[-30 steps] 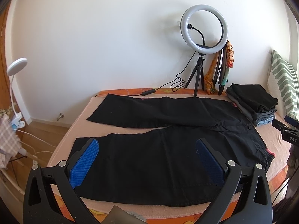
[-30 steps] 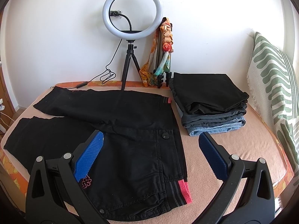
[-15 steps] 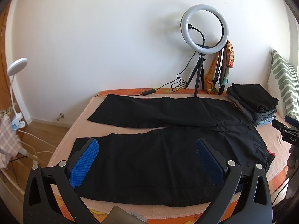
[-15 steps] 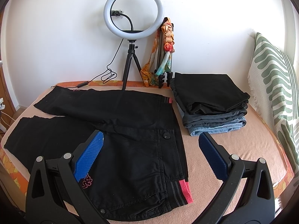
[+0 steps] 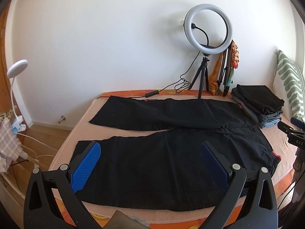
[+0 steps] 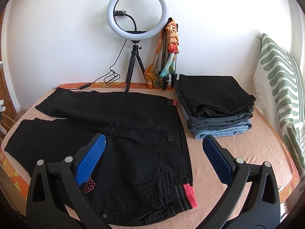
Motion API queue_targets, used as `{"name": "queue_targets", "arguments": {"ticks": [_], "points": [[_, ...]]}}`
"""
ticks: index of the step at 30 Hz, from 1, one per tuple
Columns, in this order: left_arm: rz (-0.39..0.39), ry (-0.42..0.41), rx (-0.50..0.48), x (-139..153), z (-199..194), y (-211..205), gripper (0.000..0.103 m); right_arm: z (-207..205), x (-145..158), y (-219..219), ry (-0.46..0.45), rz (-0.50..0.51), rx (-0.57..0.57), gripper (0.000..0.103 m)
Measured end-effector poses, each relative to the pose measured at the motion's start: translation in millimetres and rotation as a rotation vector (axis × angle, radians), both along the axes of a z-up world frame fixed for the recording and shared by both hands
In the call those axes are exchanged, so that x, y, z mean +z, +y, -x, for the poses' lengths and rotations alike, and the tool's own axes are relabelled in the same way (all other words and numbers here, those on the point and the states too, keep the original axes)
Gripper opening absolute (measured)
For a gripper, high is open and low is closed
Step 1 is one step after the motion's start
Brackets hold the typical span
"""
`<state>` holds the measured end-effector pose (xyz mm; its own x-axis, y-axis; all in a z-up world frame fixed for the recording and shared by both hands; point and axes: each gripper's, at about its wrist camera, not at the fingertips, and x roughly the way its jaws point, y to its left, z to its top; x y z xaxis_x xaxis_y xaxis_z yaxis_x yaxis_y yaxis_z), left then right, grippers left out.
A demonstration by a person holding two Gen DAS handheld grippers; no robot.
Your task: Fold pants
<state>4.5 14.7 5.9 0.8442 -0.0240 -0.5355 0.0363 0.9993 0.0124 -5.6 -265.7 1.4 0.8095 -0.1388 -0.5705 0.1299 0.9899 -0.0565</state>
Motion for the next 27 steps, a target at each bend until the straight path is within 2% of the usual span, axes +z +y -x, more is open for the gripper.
{"name": "queue_targets", "arguments": {"ticks": [11,19,22,27], "points": [[-0.007,0.011,0.004,-3.0,-4.5,1.3,0.103,-3.4,1.5,-5.1,-0.001,0.001,-0.001,0.103],[0.015,0.040,0.019,-5.5,-19.3,13.2,0.103,-14.2,4.4,4.1,-0.008,-0.019,0.003,0.103],[0.013,0.047,0.032,-5.1,-26.7,18.3,0.103,-28.3,8.2,3.3,0.002,-0.052,0.029,0.103],[0.025,0.075,0.079,-8.1,-40.6,29.2,0.103,-49.8,13.2,13.2,0.012,-0.023,0.071,0.103]]}}
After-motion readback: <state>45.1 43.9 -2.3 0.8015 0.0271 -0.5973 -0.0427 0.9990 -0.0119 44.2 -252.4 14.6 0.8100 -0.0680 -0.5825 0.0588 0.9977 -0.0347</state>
